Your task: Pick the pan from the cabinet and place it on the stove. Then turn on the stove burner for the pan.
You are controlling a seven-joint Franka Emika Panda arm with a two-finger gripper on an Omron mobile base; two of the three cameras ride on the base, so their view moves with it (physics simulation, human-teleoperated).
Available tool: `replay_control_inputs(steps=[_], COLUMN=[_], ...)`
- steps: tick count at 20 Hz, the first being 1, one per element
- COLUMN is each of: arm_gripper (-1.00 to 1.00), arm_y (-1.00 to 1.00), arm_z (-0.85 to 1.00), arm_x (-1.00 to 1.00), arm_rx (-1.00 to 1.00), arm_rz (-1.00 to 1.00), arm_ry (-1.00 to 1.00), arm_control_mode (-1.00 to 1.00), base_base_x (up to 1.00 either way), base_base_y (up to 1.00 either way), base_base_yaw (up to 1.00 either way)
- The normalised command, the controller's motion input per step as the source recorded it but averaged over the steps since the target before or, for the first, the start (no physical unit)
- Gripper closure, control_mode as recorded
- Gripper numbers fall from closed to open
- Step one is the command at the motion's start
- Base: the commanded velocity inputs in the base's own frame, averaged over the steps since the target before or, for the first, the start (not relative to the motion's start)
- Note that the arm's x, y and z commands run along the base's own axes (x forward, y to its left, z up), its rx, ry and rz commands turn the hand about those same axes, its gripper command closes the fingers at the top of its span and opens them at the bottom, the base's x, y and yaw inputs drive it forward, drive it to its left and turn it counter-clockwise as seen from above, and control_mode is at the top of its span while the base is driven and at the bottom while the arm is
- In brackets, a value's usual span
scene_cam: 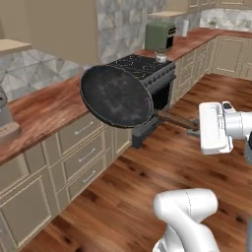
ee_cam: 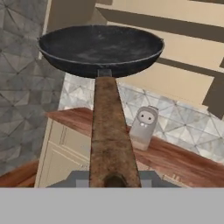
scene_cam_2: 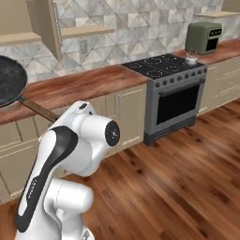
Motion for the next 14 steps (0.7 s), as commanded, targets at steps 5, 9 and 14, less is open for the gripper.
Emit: replay_control_inputs(steps=[5, 9, 14], arm_gripper=[1.00, 1.00, 1.00], arm_y=[0.00, 0.00, 0.00], arm_z=[0.00, 0.00, 0.00], arm_x=[0.00, 0.00, 0.00], arm_rx=[0.00, 0.00, 0.00], arm_rz=[0.00, 0.00, 0.00], arm_ry=[0.00, 0.00, 0.00], arm_control_mode=[1.00, 1.00, 1.00], base_base_x=[-0.24, -0.02, 0.30], base_base_y=[-0.37, -0.20, -0.02], base_base_yaw=[-0.45, -0.43, -0.41])
